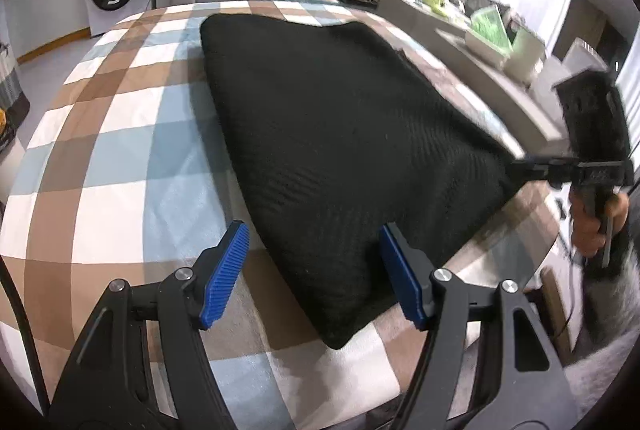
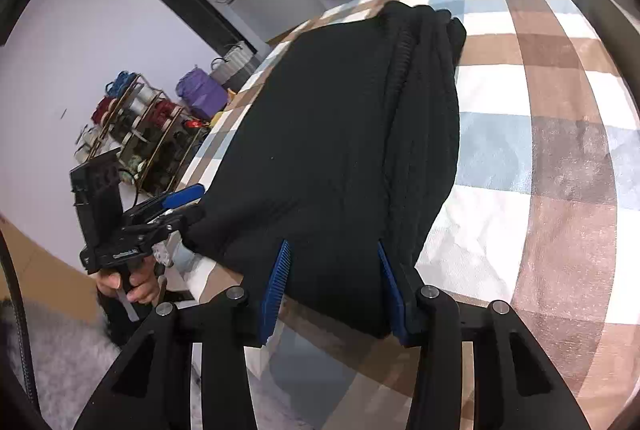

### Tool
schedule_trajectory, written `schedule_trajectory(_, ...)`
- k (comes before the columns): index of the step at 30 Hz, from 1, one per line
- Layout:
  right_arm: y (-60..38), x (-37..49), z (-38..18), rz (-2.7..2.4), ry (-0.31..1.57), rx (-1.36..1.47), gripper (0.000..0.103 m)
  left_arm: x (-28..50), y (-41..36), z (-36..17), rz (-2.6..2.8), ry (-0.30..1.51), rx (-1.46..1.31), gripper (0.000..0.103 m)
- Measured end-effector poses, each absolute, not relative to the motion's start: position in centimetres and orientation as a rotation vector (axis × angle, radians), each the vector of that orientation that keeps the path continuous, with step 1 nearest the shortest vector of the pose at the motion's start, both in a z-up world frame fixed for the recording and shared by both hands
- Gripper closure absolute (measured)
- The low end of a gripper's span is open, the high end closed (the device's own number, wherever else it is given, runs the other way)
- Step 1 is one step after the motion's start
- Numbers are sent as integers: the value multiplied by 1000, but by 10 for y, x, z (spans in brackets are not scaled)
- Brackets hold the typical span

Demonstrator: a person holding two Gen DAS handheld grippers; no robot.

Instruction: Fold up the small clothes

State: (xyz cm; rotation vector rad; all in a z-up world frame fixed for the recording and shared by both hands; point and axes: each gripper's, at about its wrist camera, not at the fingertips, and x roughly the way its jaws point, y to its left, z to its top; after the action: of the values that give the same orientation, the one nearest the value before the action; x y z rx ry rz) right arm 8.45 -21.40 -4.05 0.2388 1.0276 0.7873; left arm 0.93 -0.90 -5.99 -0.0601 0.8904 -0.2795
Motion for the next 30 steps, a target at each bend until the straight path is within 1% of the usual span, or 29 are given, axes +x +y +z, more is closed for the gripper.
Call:
schedule_trajectory(2, -206, 85, -42, 780, 1013, 145, 59, 9, -13, -65, -280, 906, -43, 38)
schedule_trajectory(3, -203, 84, -43, 772, 1004, 109, 65, 8, -15, -67, -282, 914, -38, 38)
schedule_trajectory(4, -200, 83, -42, 754, 988, 71, 78, 8, -16, -69, -284, 919, -35, 38)
schedule_trajectory(5, -200, 82, -42, 733, 980, 47, 85, 8, -17, -70, -287, 925, -31, 38)
schedule_trajectory(6, -201, 84, -42, 724, 984, 47, 89, 7, -17, -72, -288, 930, -28, 38)
schedule_trajectory(7, -204, 85, -40, 719, 979, 60, 92, 7, -17, -73, -288, 933, -25, 37)
schedule_trajectory(9, -209, 82, -30, 717, 949, 73, 93, 8, -18, -75, -289, 942, -19, 36)
schedule_trajectory(10, -212, 80, -26, 709, 936, 82, 94, 8, -17, -76, -295, 945, -21, 34)
schedule_trajectory(12, -218, 82, -25, 687, 946, 111, 94, 8, -18, -77, -309, 952, -26, 32)
schedule_trajectory(15, -214, 85, -46, 627, 1040, 75, 94, 6, -18, -78, -317, 961, -15, 32)
schedule_trajectory(18, -217, 84, -37, 608, 1015, 92, 92, 3, -14, -75, -327, 970, -8, 32)
schedule_trajectory(22, -223, 85, -32, 575, 1008, 127, 85, -7, -8, -76, -329, 990, 0, 32)
schedule_trajectory(26, -226, 79, -25, 565, 962, 152, 77, -15, -7, -73, -326, 994, 31, 32)
schedule_trajectory(28, -225, 82, -27, 561, 956, 190, 69, -16, -7, -68, -324, 972, 24, 32)
schedule_trajectory(30, -225, 88, -31, 555, 979, 213, 69, -14, -6, -62, -323, 949, 1, 32)
